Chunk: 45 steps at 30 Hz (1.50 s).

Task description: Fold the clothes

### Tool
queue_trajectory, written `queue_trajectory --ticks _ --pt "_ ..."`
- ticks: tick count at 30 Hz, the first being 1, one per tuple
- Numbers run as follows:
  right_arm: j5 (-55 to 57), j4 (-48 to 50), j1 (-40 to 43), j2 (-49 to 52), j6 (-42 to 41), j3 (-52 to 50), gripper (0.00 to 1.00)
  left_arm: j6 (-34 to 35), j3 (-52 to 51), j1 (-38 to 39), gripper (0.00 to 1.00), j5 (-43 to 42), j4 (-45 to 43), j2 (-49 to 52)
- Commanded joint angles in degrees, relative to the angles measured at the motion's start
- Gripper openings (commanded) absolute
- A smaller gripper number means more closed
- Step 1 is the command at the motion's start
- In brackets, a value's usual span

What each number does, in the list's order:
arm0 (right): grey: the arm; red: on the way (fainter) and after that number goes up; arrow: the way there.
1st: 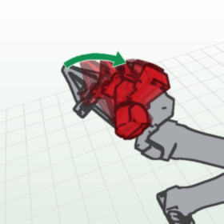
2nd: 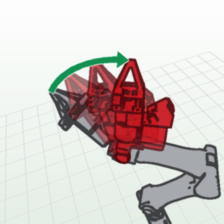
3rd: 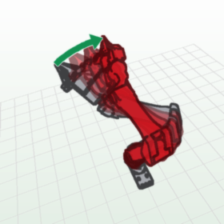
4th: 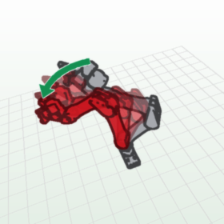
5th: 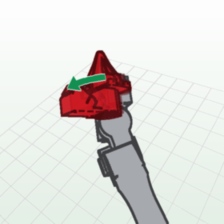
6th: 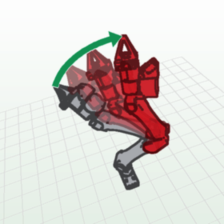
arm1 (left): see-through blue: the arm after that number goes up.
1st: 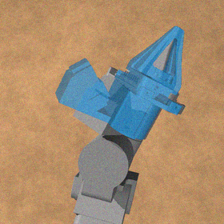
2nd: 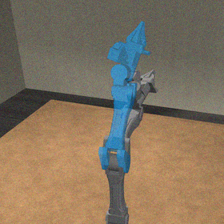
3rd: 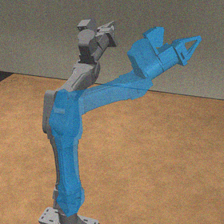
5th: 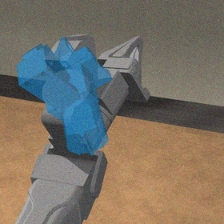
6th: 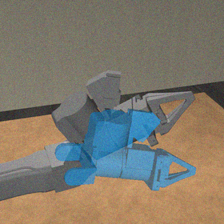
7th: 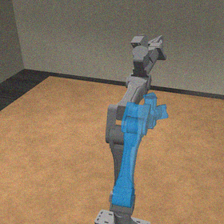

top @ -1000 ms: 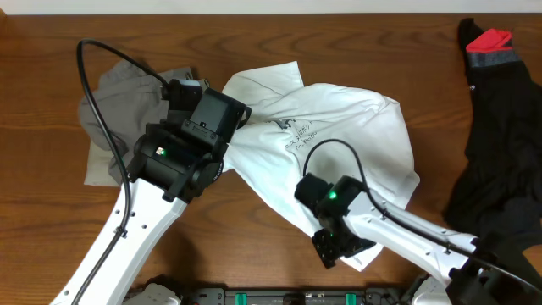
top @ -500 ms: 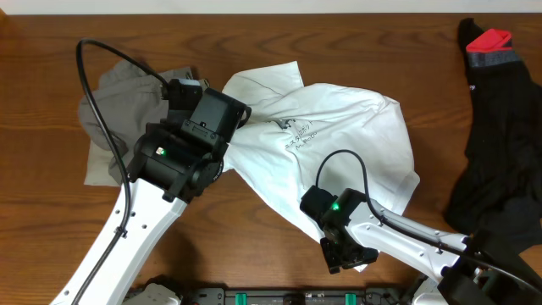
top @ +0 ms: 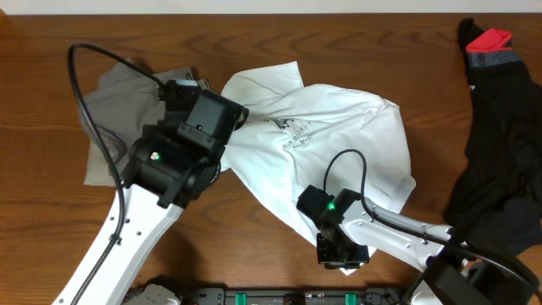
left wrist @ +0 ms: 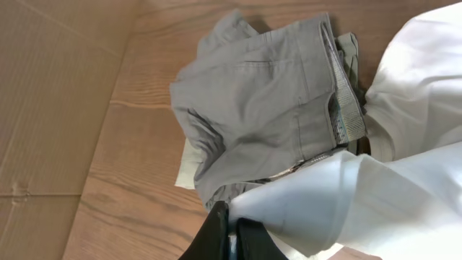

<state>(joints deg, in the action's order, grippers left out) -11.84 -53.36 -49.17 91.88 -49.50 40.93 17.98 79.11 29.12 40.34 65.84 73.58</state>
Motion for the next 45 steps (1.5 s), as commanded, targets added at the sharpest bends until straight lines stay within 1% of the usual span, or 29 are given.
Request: queue_trajectory --ticks 1,4,7,14,17,20,25,30,33,36,38,42,45 --pt "5.6 2.2 1.3 2.6 -1.9 -1.9 0.01 -0.3 0.3 -0.3 0.06 1.7 0.0 -1.7" --pt "5.9 0.5 3.3 1.2 0.3 -0.7 0.01 -0.3 0.3 -0.3 0.06 1.7 0.0 -2.3" --pt "6.2 -1.9 5.6 -2.3 3.5 1.3 0.01 -0.8 0.3 -0.3 0.06 1.7 0.0 -2.7" --pt "10.7 -5.2 12.2 -15.7 7.5 8.5 0.01 -1.5 0.3 -0.3 0.06 1.4 -0.1 -2.9" --pt "14.4 -6.4 16.4 -21.9 8.5 12.8 0.01 -3.3 0.4 -0.3 0.06 -0.5 -0.8 -2.9" --pt "17.0 -6.9 20.7 -25.5 10.2 16.1 0.01 -3.3 0.5 -0.3 0.06 -0.7 -0.9 -3.0" --pt "17.4 -7.1 27.3 -27.1 14.5 19.3 0.01 -3.3 1.5 -0.3 0.06 -0.7 -0.8 -3.1" --pt "19.3 -8.3 31.8 -27.2 16.9 21.2 0.01 -4.4 3.2 -0.3 0.06 -1.0 -0.7 -3.8" --pt "19.5 -9.5 34.4 -27.4 18.3 25.1 0.01 -8.1 5.9 -0.3 0.06 -3.7 -0.8 -4.5" --pt "20.0 -10.2 36.5 -27.9 21.3 31.3 0.01 -12.7 10.5 -0.1 0.06 -9.9 -0.2 -5.2" --pt "23.2 -11.2 37.3 -28.2 21.5 36.2 0.01 -15.1 14.7 0.8 0.06 -13.0 0.8 -5.4" --pt "29.9 -13.6 39.1 -28.2 21.5 46.9 0.01 -19.6 24.5 4.0 0.06 -13.4 2.7 -5.3" --pt "31.2 -13.9 41.4 -28.1 23.0 55.2 0.01 -22.3 32.2 6.3 0.06 -13.5 4.0 -4.5"
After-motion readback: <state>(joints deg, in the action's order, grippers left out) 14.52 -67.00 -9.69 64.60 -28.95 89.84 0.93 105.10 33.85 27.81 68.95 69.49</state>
